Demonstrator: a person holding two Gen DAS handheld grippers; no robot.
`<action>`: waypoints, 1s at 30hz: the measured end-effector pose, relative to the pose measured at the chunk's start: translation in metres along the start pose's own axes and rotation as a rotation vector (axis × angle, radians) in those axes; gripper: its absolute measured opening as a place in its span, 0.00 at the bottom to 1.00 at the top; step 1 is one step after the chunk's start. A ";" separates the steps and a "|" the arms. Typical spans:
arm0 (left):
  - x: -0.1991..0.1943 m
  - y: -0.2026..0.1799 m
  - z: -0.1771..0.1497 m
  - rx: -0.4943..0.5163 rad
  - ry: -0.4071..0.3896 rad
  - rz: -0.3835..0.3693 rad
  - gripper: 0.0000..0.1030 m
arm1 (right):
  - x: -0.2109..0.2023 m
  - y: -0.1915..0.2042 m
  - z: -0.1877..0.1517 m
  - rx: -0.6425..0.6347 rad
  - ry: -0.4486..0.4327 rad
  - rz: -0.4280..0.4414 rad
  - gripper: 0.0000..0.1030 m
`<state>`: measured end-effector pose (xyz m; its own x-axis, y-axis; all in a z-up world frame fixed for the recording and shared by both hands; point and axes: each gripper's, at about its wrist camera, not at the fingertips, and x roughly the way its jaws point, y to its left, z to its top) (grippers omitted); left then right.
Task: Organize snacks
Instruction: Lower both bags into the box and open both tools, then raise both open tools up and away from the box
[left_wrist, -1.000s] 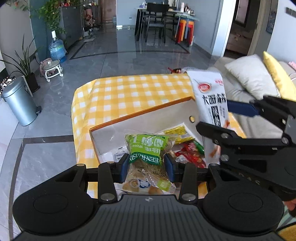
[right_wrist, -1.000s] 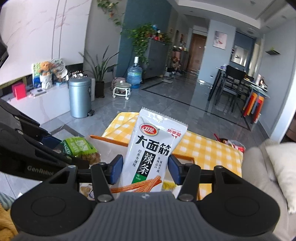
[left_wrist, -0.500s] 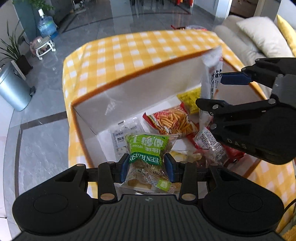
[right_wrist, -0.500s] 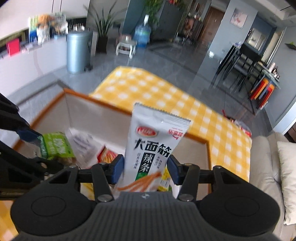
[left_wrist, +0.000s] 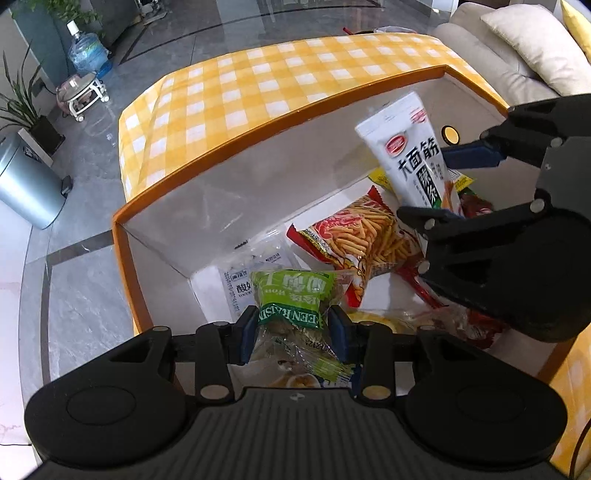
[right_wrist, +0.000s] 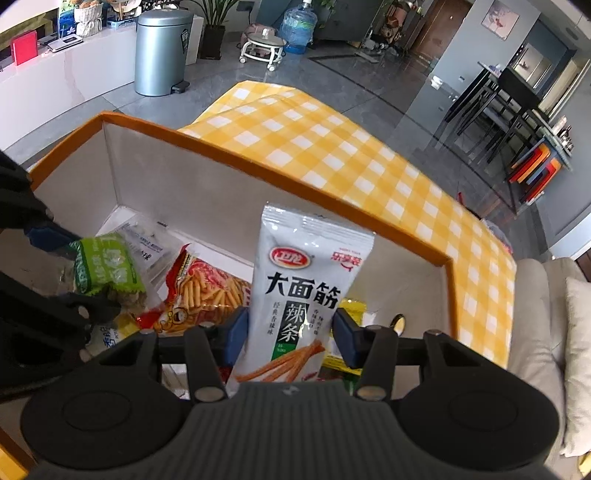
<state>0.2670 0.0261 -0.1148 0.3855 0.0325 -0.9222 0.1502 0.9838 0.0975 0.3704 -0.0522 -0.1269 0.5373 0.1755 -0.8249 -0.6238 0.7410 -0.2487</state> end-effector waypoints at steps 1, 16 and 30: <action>0.000 -0.001 0.000 -0.002 0.003 -0.002 0.45 | 0.000 0.001 -0.001 0.001 0.002 0.004 0.47; -0.023 0.006 0.002 -0.023 -0.071 -0.010 0.70 | -0.014 -0.014 -0.007 0.091 -0.010 0.073 0.59; -0.123 0.008 -0.016 -0.062 -0.367 0.068 0.79 | -0.118 -0.029 -0.008 0.186 -0.251 -0.007 0.87</action>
<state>0.2062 0.0326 -0.0062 0.6949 0.0442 -0.7178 0.0616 0.9908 0.1206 0.3202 -0.0992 -0.0265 0.6789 0.3080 -0.6665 -0.5180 0.8443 -0.1375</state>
